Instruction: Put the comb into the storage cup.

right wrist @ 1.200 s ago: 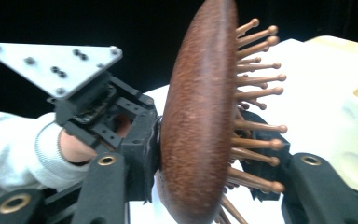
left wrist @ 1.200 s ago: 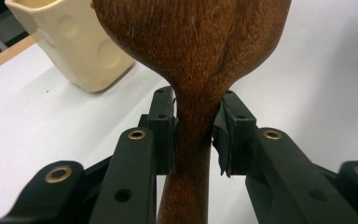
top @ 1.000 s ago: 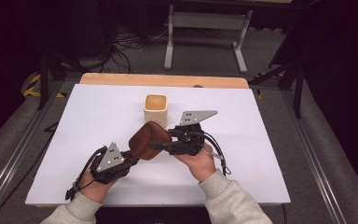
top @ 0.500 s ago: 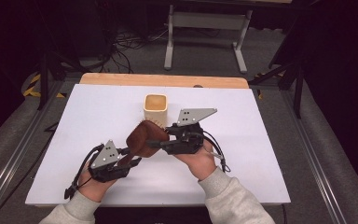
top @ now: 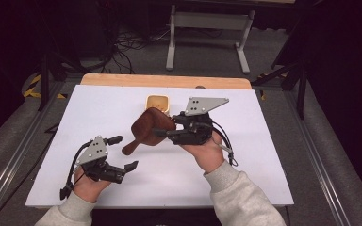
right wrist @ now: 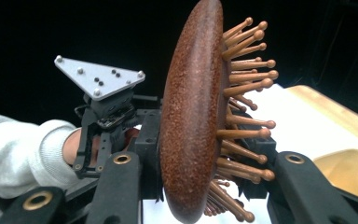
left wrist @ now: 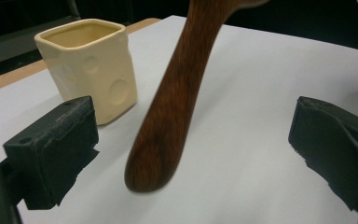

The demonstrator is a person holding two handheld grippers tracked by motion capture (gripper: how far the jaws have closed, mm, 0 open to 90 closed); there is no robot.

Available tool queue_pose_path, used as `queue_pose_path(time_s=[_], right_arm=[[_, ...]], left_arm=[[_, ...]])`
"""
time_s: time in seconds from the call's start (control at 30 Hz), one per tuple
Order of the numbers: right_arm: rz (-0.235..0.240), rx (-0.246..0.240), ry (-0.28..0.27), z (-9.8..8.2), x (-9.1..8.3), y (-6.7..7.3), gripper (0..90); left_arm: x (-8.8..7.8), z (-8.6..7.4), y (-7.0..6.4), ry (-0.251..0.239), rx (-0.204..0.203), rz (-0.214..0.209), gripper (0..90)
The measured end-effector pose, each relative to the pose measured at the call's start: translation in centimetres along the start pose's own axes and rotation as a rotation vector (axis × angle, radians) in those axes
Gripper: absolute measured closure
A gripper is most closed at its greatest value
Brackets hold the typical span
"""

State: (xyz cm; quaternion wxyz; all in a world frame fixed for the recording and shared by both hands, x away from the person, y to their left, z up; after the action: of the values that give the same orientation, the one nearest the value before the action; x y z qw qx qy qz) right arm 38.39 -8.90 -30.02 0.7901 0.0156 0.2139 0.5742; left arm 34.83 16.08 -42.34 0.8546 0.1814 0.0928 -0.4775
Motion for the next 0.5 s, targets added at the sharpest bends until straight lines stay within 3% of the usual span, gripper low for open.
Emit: queue_pose_path(time_s=[0.5], right_arm=[[-0.069,-0.030,-0.033,3.0,-1.4,-0.9,60.1]], left_arm=[[-2.0,-1.5,1.8,0.000,-0.039,0.064,0.8]])
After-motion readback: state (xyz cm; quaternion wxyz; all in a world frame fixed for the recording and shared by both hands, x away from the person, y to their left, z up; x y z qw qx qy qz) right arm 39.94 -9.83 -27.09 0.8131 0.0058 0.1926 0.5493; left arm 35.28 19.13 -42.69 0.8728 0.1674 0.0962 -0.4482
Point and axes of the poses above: each handheld gripper's, and its own axes: x roughly forward along the jaws, z roughly out of its top, y roughly to its left, the point moved 3 cm from there along x, roughly forward along the jaws, and after that the axes turned 13 degrees about x, right-handed, at the moved point
